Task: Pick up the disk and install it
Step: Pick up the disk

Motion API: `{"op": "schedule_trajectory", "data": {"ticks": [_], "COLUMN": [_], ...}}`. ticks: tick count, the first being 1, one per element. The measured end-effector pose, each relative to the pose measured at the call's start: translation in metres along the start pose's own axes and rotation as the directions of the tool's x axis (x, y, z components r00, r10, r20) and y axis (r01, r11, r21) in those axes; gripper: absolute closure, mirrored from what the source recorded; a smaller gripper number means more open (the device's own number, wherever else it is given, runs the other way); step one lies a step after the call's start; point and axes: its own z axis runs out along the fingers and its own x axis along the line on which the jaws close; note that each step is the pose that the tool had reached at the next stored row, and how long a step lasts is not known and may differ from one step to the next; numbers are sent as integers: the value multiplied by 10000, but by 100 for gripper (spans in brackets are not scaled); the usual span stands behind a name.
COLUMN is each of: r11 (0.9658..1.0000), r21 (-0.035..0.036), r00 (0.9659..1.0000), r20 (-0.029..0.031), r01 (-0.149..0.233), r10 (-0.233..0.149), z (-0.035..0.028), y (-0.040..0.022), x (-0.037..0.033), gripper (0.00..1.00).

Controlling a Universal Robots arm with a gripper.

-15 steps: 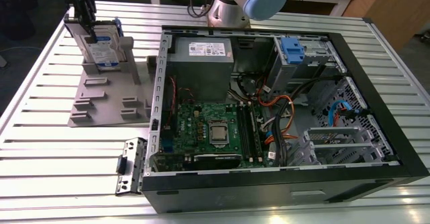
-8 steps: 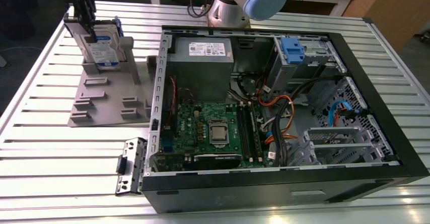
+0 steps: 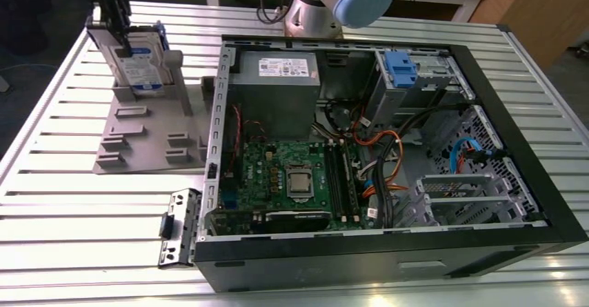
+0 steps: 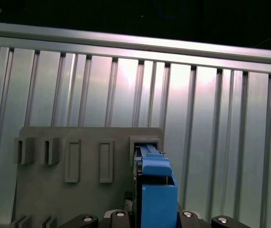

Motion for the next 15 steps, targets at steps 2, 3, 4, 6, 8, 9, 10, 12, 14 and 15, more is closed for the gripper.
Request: {"op": "schedule_trajectory", "data": {"ticks": [2, 3, 4, 6, 8, 9, 10, 12, 14, 15], "r11": [10000, 10000, 10000, 10000, 10000, 10000, 10000, 10000, 10000, 10000], "r21": [0, 1, 3, -1, 0, 1, 2, 1, 2, 1], "r00": [10000, 10000, 10000, 10000, 10000, 10000, 10000, 10000, 10000, 10000], "r20": [1, 1, 1, 2, 3, 3, 3, 4, 3, 3], "r01": [0, 0, 0, 0, 0, 0, 0, 0, 0, 0], "r10": [0, 0, 0, 0, 0, 0, 0, 0, 0, 0], "z": [-9, -13, -15, -23, -30, -34, -37, -45, -51, -54], "y": [0, 1, 0, 1, 1, 1, 1, 2, 2, 2], "x": [0, 0, 0, -1, -1, -1, -1, -1, -1, -2], "gripper": [64, 64, 64, 64, 64, 64, 64, 64, 64, 64]}}
